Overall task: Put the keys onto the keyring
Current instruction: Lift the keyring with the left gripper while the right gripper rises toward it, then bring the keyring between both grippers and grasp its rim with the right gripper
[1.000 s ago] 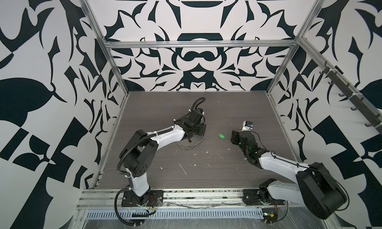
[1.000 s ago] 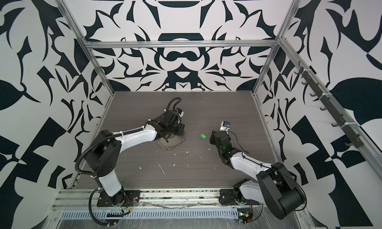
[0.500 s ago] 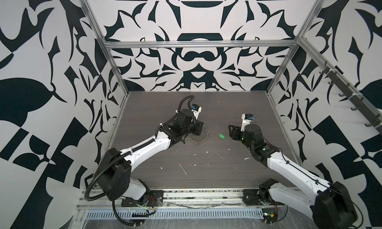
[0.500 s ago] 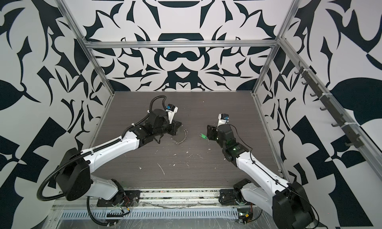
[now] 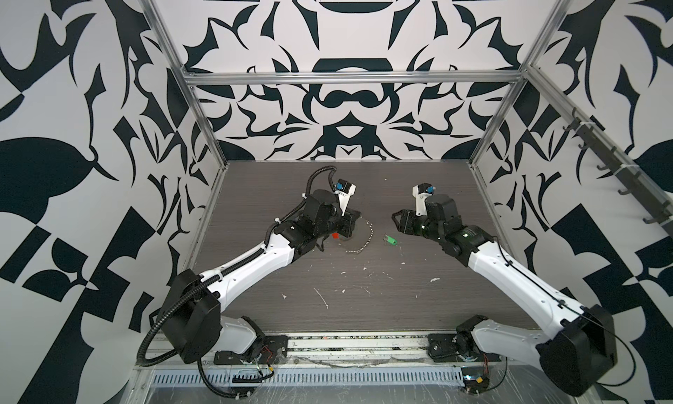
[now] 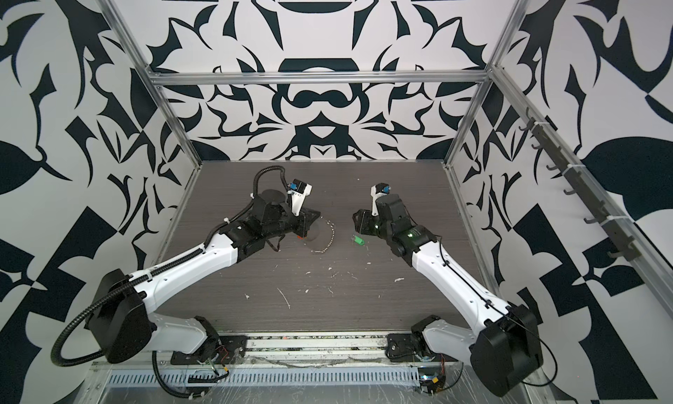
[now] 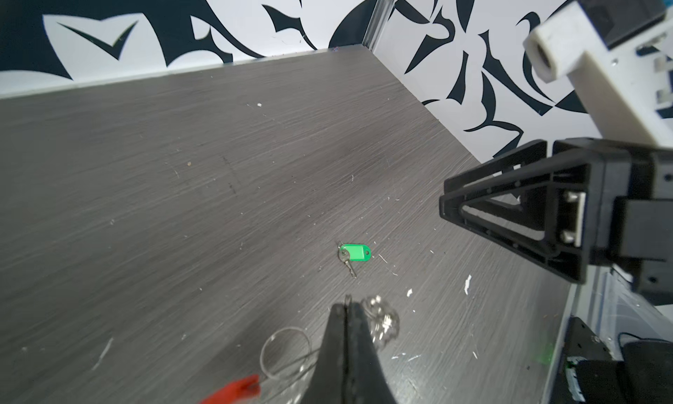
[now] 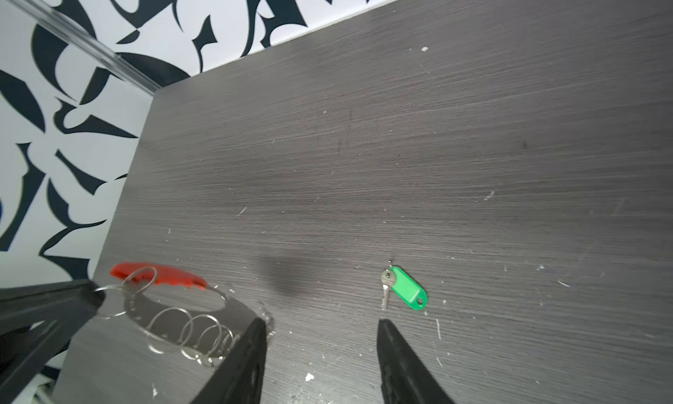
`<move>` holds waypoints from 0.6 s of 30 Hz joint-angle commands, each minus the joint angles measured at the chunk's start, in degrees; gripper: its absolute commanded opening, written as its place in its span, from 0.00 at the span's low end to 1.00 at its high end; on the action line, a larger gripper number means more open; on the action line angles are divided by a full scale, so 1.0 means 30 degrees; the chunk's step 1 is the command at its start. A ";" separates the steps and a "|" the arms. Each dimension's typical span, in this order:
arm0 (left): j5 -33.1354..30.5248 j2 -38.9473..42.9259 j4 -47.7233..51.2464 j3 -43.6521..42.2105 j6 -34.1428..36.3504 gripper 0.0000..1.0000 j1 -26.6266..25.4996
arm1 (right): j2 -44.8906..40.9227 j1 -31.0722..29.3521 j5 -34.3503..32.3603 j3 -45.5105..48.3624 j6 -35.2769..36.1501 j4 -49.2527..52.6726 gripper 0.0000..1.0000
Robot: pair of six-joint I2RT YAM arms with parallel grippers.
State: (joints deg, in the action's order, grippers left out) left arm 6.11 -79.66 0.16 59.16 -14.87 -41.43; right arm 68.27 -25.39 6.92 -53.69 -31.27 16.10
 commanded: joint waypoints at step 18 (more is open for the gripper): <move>0.8683 -0.1153 -0.0109 0.3423 0.0615 0.00 0.5207 | 0.4051 0.1329 0.9584 -0.3868 0.0809 -0.6026 0.38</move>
State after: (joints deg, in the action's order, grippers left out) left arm 23.86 -82.17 0.78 66.67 -10.79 -27.53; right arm 79.77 -22.68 26.76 -62.92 -27.31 4.62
